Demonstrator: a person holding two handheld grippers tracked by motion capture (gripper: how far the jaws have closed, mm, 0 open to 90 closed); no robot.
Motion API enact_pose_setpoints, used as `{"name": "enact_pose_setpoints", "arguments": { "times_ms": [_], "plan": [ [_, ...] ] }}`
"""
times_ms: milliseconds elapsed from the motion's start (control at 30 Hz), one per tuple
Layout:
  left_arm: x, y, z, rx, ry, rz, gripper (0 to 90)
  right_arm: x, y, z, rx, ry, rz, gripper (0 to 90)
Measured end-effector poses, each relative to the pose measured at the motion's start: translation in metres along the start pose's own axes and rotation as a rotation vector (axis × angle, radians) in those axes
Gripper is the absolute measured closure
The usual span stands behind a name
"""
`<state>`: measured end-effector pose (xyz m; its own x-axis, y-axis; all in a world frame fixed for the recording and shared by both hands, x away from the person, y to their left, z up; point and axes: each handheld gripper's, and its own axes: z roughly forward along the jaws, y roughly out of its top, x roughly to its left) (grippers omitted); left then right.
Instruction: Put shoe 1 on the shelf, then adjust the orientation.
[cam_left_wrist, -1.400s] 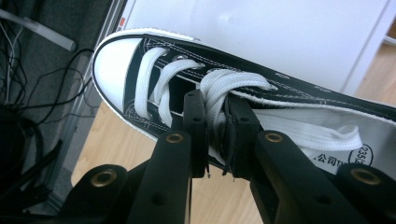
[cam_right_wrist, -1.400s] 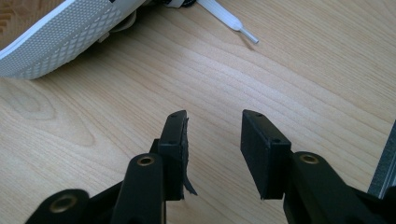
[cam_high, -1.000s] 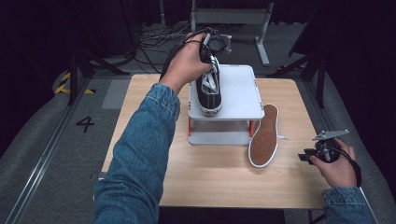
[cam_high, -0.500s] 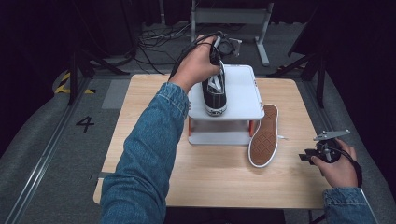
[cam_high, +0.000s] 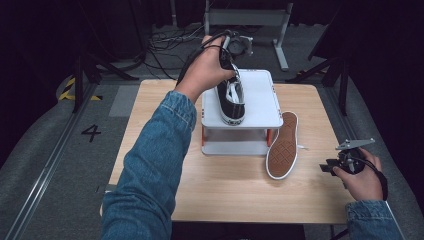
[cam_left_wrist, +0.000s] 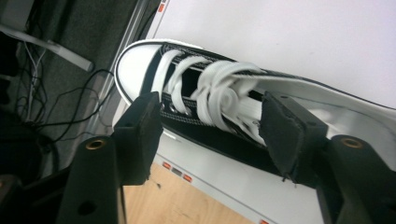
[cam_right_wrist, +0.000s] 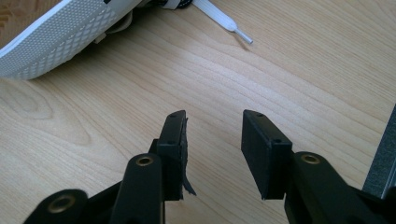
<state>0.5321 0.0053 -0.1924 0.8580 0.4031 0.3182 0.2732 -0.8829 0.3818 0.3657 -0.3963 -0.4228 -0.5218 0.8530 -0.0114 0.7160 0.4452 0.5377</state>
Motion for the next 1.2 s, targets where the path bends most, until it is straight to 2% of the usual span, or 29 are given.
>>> {"name": "enact_pose_setpoints", "arguments": {
  "times_ms": [67,167,267,367,433,500,600,667,767,833,867,933,967,1067,1133,1200],
  "plan": [
    [-0.001,-0.010,-0.009,-0.020,-0.027,-0.032,38.1,0.002,0.001,0.000,0.001,0.001,-0.002,60.9],
    [-0.006,-0.024,-0.020,-0.040,-0.053,-0.052,35.8,0.004,0.003,0.000,-0.003,0.013,-0.003,57.8],
    [-0.012,-0.045,-0.030,-0.090,-0.096,-0.083,34.6,0.008,0.007,-0.004,-0.066,0.069,-0.002,54.8],
    [-0.021,-0.072,-0.034,-0.124,-0.149,-0.130,32.7,0.012,0.013,-0.008,-0.074,0.059,-0.030,53.3],
    [-0.025,-0.089,-0.036,-0.123,-0.153,-0.148,32.1,0.014,0.016,-0.008,-0.075,0.059,-0.045,52.1],
    [-0.028,-0.107,-0.040,-0.132,-0.130,-0.151,31.2,0.014,0.017,-0.007,-0.071,0.061,-0.044,48.7],
    [-0.031,-0.131,-0.042,-0.146,-0.119,-0.194,30.1,0.015,0.020,-0.004,-0.084,0.098,-0.026,42.4],
    [-0.035,-0.152,-0.040,-0.133,-0.106,-0.230,29.3,0.017,0.024,-0.005,-0.110,0.114,-0.012,36.7],
    [-0.042,-0.178,-0.037,-0.094,-0.070,-0.270,28.6,0.017,0.031,-0.005,-0.117,0.097,-0.033,33.7],
    [-0.046,-0.193,-0.037,-0.112,-0.053,-0.308,29.4,0.016,0.037,-0.005,-0.108,0.103,-0.036,30.9],
    [-0.048,-0.202,-0.037,-0.120,-0.050,-0.331,29.3,0.016,0.040,-0.004,-0.098,0.104,-0.021,29.2],
    [-0.053,-0.218,-0.034,-0.124,-0.056,-0.378,29.3,0.014,0.050,-0.006,-0.097,0.105,-0.022,29.2],
    [-0.057,-0.226,-0.031,-0.131,-0.057,-0.397,29.5,0.014,0.056,-0.007,-0.116,0.092,-0.023,29.0],
    [-0.068,-0.249,-0.015,-0.126,-0.097,-0.453,29.7,0.013,0.068,-0.007,-0.158,0.065,0.032,25.8],
    [-0.073,-0.260,-0.006,-0.111,-0.139,-0.481,30.9,0.013,0.073,-0.004,-0.158,0.082,0.040,28.6],
    [-0.079,-0.274,0.007,-0.098,-0.147,-0.508,30.7,0.013,0.076,0.000,-0.145,0.104,0.033,34.0]
  ]
}}
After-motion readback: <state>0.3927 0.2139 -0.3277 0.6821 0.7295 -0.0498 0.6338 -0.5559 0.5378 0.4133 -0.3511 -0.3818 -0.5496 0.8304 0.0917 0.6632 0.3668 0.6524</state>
